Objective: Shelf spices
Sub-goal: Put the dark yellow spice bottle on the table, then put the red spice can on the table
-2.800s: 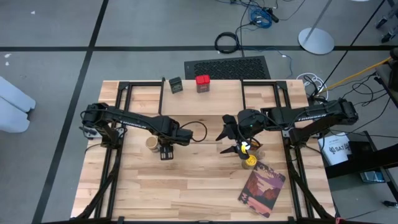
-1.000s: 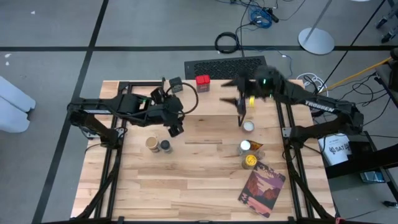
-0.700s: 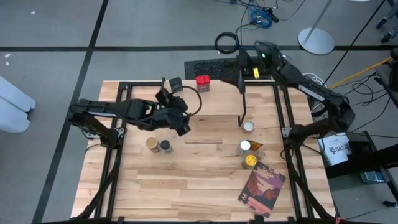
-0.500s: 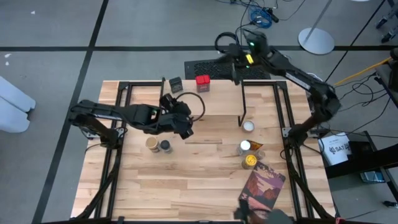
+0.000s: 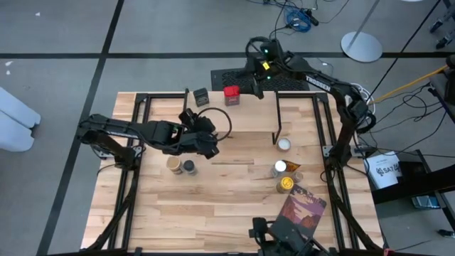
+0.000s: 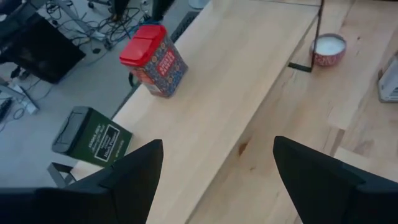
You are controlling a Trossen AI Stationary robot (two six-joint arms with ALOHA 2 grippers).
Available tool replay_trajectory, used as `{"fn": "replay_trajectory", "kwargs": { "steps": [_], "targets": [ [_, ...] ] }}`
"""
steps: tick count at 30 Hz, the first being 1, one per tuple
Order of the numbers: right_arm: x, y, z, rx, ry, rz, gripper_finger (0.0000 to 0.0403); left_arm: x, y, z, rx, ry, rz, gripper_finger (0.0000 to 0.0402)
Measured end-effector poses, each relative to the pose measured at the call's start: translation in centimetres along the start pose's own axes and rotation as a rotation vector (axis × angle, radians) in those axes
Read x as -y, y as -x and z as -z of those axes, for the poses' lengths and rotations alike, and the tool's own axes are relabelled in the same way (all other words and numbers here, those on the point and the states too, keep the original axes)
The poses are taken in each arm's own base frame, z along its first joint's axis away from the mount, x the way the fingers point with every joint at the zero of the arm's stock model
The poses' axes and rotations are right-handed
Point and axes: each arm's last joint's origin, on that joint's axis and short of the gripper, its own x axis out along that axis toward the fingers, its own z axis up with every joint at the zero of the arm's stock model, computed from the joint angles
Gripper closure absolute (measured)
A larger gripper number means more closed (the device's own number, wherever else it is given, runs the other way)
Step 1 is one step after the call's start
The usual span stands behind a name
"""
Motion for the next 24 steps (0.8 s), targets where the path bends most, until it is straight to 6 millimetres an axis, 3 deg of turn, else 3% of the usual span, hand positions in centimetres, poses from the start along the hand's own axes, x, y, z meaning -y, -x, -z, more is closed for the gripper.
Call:
{"fn": "replay_trajectory", "kwargs": {
  "steps": [9, 19, 24],
  "targets": [
    [-0.2, -0.5, 0.3, -0.015, 0.003, -0.023, 0.0053, 0.3, 0.5, 0.1, 0.009, -0.015, 0.014, 0.0086],
    [0.1, -3.4, 1.8, -0.060, -0.016, -0.041, 0.0053, 0.3, 0.5, 0.0, 0.020, -0.026, 0.013, 0.0086],
    [0.2, -3.7, 2.1, -0.068, -0.023, -0.045, 0.0063, 0.3, 0.5, 0.0, 0.020, -0.030, 0.013, 0.0086]
  ]
}}
